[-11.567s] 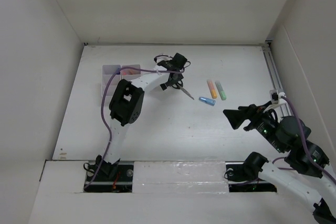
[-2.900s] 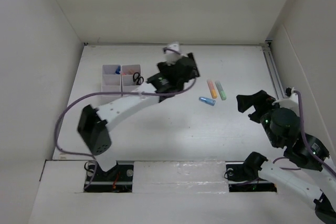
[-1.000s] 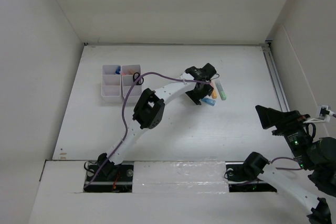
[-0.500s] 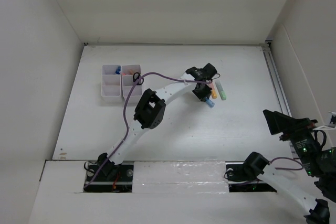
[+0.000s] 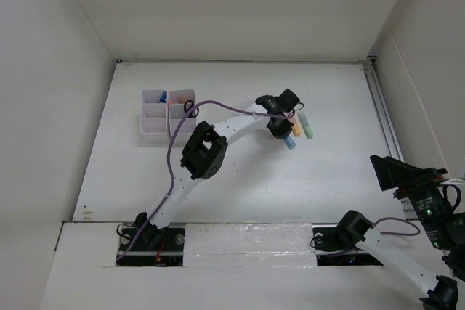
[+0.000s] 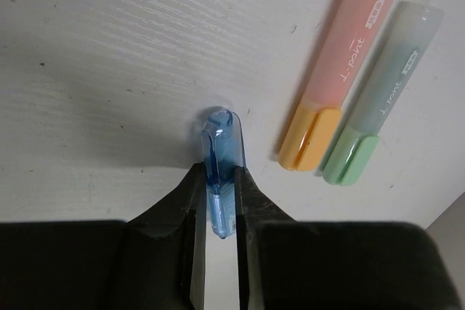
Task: Sort the stationery into containers
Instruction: Grab a piece of stationery with the left arm
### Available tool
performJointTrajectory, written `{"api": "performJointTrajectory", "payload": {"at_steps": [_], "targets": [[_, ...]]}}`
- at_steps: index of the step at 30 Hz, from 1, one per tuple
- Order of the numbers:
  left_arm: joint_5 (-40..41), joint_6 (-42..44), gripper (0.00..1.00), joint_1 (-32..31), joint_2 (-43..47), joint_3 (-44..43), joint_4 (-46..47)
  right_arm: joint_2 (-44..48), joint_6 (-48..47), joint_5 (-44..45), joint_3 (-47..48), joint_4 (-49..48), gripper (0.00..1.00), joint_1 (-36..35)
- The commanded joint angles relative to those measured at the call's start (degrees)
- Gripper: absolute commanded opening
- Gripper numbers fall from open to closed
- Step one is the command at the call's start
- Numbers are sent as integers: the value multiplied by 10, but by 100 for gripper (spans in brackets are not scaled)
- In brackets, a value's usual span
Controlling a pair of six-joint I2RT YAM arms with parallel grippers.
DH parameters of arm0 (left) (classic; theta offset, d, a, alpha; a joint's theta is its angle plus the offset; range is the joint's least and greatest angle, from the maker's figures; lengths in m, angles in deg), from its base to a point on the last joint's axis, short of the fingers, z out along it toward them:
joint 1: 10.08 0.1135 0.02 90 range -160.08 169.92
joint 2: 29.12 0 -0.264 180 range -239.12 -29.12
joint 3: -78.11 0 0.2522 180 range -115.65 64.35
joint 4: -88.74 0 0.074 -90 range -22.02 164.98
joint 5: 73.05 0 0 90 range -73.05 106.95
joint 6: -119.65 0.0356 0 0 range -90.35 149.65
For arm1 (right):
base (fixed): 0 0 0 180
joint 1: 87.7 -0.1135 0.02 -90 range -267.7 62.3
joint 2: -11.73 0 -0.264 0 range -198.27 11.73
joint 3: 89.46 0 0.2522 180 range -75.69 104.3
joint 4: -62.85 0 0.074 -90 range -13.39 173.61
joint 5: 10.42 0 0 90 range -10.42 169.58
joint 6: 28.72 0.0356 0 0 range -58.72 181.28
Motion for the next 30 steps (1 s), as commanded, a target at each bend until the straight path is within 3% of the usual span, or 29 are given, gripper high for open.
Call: {"api": "performJointTrajectory", "payload": {"at_steps": [1, 7, 13, 20, 26, 30], "targets": [[64, 75, 0, -3, -7, 61, -39, 3, -12, -8, 13, -4, 99, -5], [84, 111, 0, -8, 65, 123, 45, 3, -12, -8, 18, -4, 99, -5], [72, 160, 0, -8, 70, 134, 115, -3, -12, -8, 23, -4, 99, -5], [112, 171, 0, -19, 60, 113, 109, -15, -12, -13, 28, -4, 99, -5], [164, 210, 0, -19, 108, 118, 83, -20, -18, -13, 23, 1, 99, -5], [145, 238, 0, -19, 97, 88, 67, -20, -18, -13, 17, -9, 99, -5]]}}
